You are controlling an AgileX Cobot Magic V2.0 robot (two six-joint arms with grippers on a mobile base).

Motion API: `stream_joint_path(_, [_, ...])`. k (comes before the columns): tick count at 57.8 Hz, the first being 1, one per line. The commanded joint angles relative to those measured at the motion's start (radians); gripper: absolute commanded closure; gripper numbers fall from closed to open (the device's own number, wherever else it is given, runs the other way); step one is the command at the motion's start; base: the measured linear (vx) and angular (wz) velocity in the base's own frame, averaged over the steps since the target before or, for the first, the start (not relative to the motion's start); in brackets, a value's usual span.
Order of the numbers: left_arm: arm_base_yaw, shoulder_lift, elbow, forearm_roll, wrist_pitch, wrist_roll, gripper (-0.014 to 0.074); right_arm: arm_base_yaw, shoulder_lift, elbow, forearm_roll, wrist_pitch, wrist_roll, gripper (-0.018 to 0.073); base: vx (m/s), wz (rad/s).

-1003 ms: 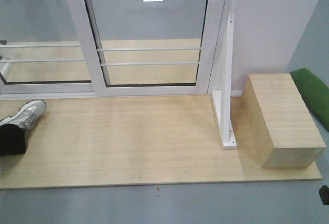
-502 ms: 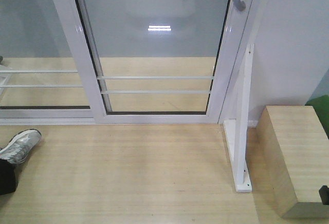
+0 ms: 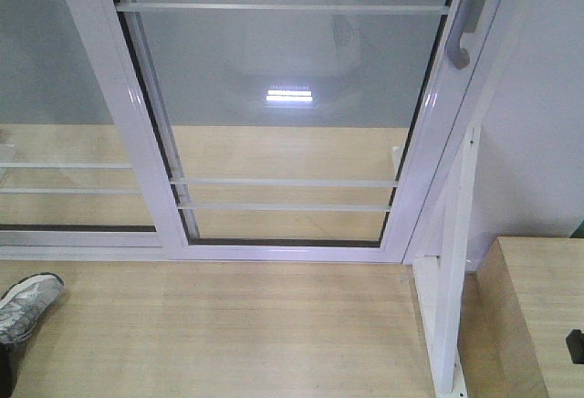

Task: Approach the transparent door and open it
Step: 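Move the open right gripper toward the silver door handle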

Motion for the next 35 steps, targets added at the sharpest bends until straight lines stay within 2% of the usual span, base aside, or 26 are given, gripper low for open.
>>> stream_joint_path(1, [-0.004,-0.013,0.03,-0.009,-0.081,-0.007,0.0602,-0.007,-0.014,0.013,-0.001,-0.075,-0.007,0.0567,0.26,0.02])
stream_joint_path(35, [-0.004,-0.013,0.03,-0.009,-0.081,-0.007,0.0602,-0.007,-0.014,0.013,-0.001,-0.075,-0.007,0.0567,0.17,-0.01])
